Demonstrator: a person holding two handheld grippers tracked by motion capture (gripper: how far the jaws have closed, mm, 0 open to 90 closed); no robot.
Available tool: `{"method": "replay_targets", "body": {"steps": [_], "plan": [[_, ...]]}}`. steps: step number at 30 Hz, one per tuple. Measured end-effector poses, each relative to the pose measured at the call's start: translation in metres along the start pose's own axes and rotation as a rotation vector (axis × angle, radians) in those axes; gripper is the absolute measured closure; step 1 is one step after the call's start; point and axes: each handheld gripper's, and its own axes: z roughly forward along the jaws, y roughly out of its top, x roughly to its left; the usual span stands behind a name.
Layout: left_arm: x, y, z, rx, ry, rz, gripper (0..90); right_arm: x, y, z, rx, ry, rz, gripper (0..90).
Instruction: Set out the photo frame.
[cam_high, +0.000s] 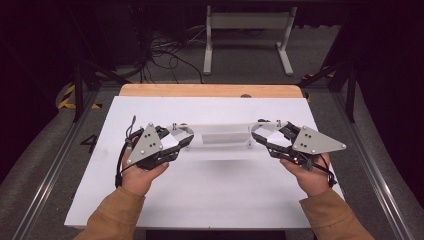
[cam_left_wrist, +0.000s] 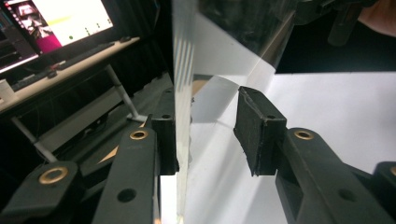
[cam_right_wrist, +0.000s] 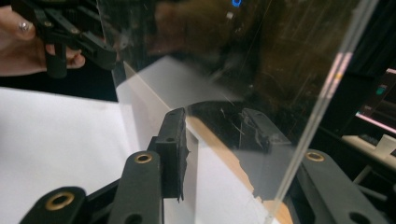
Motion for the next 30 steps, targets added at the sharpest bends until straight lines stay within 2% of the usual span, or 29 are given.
{"method": "replay_targets", "body": {"steps": [3,5,7,10,13,18,20,24,25,27,30], "plan": [[0.0,0.006,-0.004,-0.028,-0.011,-0.011,62.7,-0.001,0.007,-0.004,-0.029,-0.007,0.01,60.1],[0.0,0.009,-0.006,-0.038,-0.022,-0.022,63.2,-0.002,0.012,-0.007,-0.019,0.005,0.048,60.1],[-0.002,0.012,-0.008,-0.042,-0.025,-0.02,63.4,-0.001,0.015,-0.01,-0.023,0.006,0.055,60.1],[-0.002,0.016,-0.012,-0.052,-0.046,-0.039,63.3,0.003,0.02,-0.013,-0.017,-0.003,0.058,60.2],[-0.003,0.019,-0.014,-0.057,-0.062,-0.051,63.2,0.006,0.028,-0.018,-0.009,0.003,0.085,60.8],[0.0,0.02,-0.017,-0.07,-0.104,-0.092,62.2,0.012,0.037,-0.025,-0.004,0.014,0.123,63.2],[0.001,0.018,-0.016,-0.071,-0.122,-0.124,61.6,0.014,0.04,-0.027,-0.002,0.024,0.145,64.6],[0.004,0.016,-0.013,-0.052,-0.133,-0.15,61.6,0.012,0.039,-0.026,0.006,0.04,0.183,64.9],[0.005,0.015,-0.012,-0.042,-0.14,-0.161,61.5,0.012,0.038,-0.025,0.011,0.039,0.188,64.9],[0.008,0.013,-0.01,-0.054,-0.147,-0.196,61.5,0.01,0.036,-0.023,0.02,0.035,0.197,64.2],[0.007,0.014,-0.009,-0.048,-0.148,-0.198,63.4,0.004,0.033,-0.019,0.013,0.024,0.207,60.9]]}}
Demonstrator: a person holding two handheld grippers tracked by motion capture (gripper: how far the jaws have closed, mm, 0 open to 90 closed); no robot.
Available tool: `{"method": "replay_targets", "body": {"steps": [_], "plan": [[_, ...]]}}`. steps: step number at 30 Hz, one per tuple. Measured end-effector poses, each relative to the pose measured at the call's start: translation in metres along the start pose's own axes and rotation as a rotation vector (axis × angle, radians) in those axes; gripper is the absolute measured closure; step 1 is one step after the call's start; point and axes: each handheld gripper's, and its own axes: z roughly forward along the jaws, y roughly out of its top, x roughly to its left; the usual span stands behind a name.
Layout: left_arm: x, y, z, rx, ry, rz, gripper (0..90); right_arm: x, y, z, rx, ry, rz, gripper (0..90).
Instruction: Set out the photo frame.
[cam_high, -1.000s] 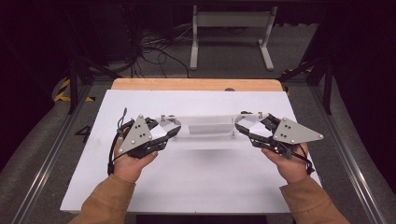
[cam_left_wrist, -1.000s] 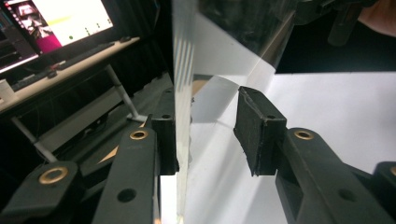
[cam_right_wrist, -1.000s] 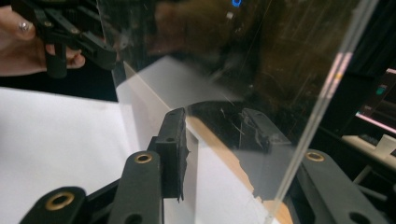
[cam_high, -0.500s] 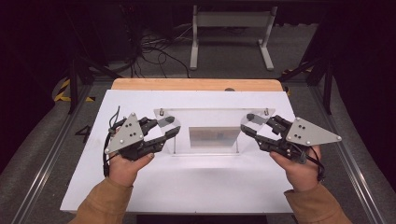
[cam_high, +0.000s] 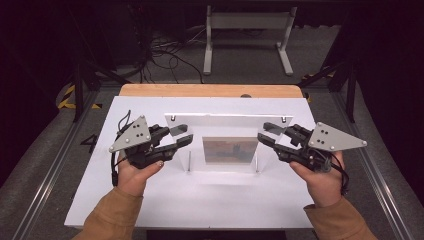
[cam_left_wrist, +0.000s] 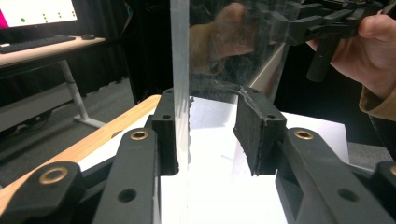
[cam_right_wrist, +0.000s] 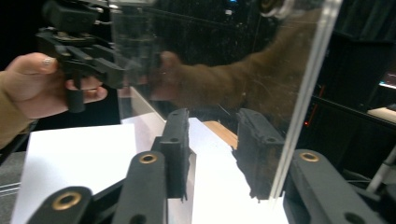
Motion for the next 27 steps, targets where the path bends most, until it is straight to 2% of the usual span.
{"method": "replay_targets", "body": {"steps": [3,9,12,14,17,23,25,27], "plan": [[-0.001,0.001,0.003,0.004,0.009,-0.002,64.8,-0.007,-0.003,0.002,-0.002,-0.011,0.006,58.8],[0.006,0.002,0.011,-0.008,0.042,-0.002,60.7,-0.01,-0.004,0.005,-0.002,-0.03,0.023,58.7],[0.009,0.001,0.015,-0.017,0.083,0.004,58.4,-0.015,-0.006,0.007,-0.01,-0.029,0.042,57.6],[0.016,-0.002,0.017,-0.023,0.081,-0.039,49.2,-0.02,-0.01,0.01,-0.036,-0.031,0.056,56.7],[0.024,-0.008,0.019,-0.026,0.071,-0.092,44.3,-0.024,-0.012,0.012,-0.044,-0.053,0.057,54.2],[0.03,-0.02,0.02,0.008,0.088,-0.12,40.0,-0.032,-0.017,0.017,-0.032,-0.065,0.08,47.1],[0.033,-0.023,0.02,0.016,0.086,-0.137,38.5,-0.035,-0.017,0.019,-0.043,-0.05,0.112,46.0],[0.034,-0.026,0.019,0.016,0.086,-0.151,37.8,-0.037,-0.017,0.02,-0.049,-0.049,0.122,45.0]]}}
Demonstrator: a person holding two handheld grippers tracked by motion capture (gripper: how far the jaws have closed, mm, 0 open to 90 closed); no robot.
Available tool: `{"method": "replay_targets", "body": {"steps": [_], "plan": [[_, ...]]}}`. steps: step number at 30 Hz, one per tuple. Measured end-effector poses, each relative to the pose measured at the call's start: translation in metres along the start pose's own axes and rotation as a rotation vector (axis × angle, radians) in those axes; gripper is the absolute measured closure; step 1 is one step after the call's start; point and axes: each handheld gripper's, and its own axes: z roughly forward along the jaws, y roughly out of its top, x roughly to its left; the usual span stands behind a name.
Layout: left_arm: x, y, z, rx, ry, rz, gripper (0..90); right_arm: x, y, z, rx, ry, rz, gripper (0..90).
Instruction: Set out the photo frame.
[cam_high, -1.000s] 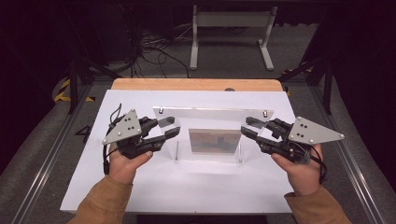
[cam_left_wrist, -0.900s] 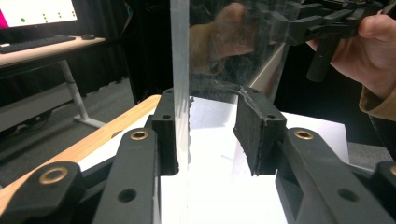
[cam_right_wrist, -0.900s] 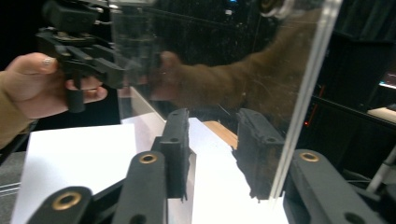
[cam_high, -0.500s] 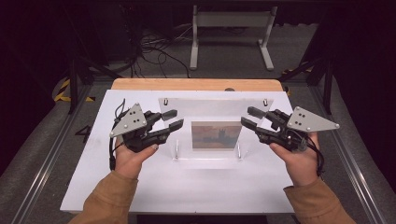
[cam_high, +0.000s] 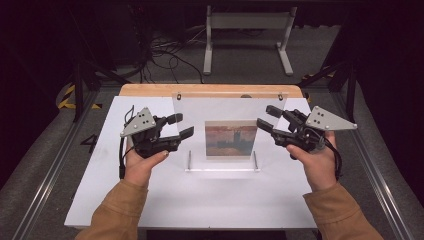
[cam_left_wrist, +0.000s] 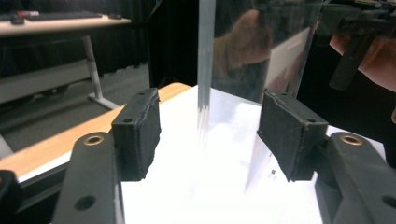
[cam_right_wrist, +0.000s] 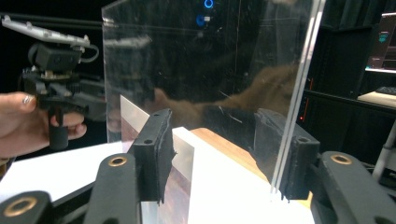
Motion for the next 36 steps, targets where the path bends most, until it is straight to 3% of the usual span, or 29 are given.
{"method": "replay_targets", "body": {"steps": [8,19,24,31,36], "plan": [[0.004,-0.016,-0.01,0.038,0.029,-0.005,35.0,-0.016,-0.001,0.006,0.027,-0.045,0.011,41.5],[0.006,-0.027,-0.019,0.05,0.054,-0.034,31.6,-0.016,0.0,0.003,0.052,-0.096,0.0,31.6],[0.002,-0.027,-0.025,0.083,0.068,-0.051,23.4,-0.011,0.002,-0.005,0.089,-0.114,-0.005,24.9],[-0.011,-0.03,-0.047,0.127,0.115,0.022,20.4,0.002,-0.003,-0.028,0.134,-0.132,-0.03,22.5],[-0.015,-0.037,-0.066,0.138,0.126,0.002,20.4,0.008,-0.01,-0.045,0.166,-0.142,-0.025,22.2]]}}
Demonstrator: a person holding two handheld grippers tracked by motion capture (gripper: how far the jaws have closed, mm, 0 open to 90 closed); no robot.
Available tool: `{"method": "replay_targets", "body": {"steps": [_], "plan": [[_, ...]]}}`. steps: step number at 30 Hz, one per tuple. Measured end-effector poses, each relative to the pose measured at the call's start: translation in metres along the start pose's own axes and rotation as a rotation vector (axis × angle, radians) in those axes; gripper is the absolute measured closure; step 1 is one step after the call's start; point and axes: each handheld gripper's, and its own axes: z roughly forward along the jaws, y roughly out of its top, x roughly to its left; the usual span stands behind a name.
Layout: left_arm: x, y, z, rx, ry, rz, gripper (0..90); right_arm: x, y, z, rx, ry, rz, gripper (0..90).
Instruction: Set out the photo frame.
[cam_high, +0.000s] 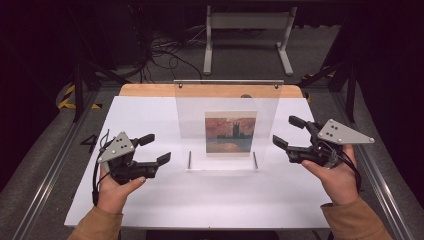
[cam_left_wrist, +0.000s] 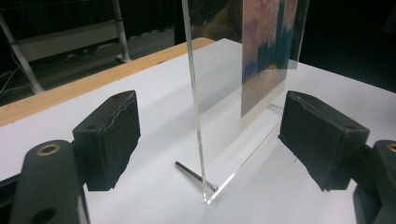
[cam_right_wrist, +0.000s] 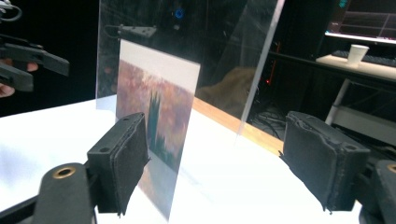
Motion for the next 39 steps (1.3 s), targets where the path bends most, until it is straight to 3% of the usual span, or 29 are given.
{"method": "replay_targets", "body": {"steps": [8,15,22,27,31,34,36,39], "plan": [[0.002,-0.015,-0.017,0.02,0.045,0.004,19.7,0.0,-0.019,-0.023,0.057,-0.04,0.028,21.7],[0.01,-0.035,-0.02,0.045,0.075,-0.029,18.2,-0.001,-0.046,-0.038,0.097,-0.089,0.064,20.8],[0.016,-0.06,-0.012,0.077,0.112,-0.044,17.0,-0.005,-0.073,-0.049,0.137,-0.136,0.115,20.8],[0.02,-0.074,-0.006,0.092,0.108,-0.048,17.0,-0.007,-0.094,-0.052,0.177,-0.159,0.14,20.3],[0.024,-0.086,0.0,0.085,0.104,-0.074,17.0,-0.009,-0.111,-0.053,0.205,-0.174,0.163,20.2],[0.026,-0.097,0.005,0.114,0.119,-0.083,17.1,-0.01,-0.122,-0.052,0.228,-0.174,0.181,19.8],[0.028,-0.104,0.008,0.15,0.126,-0.089,17.2,-0.01,-0.13,-0.05,0.257,-0.18,0.172,19.8],[0.031,-0.109,0.01,0.165,0.14,-0.09,17.8,-0.006,-0.143,-0.046,0.299,-0.173,0.166,19.8]]}}
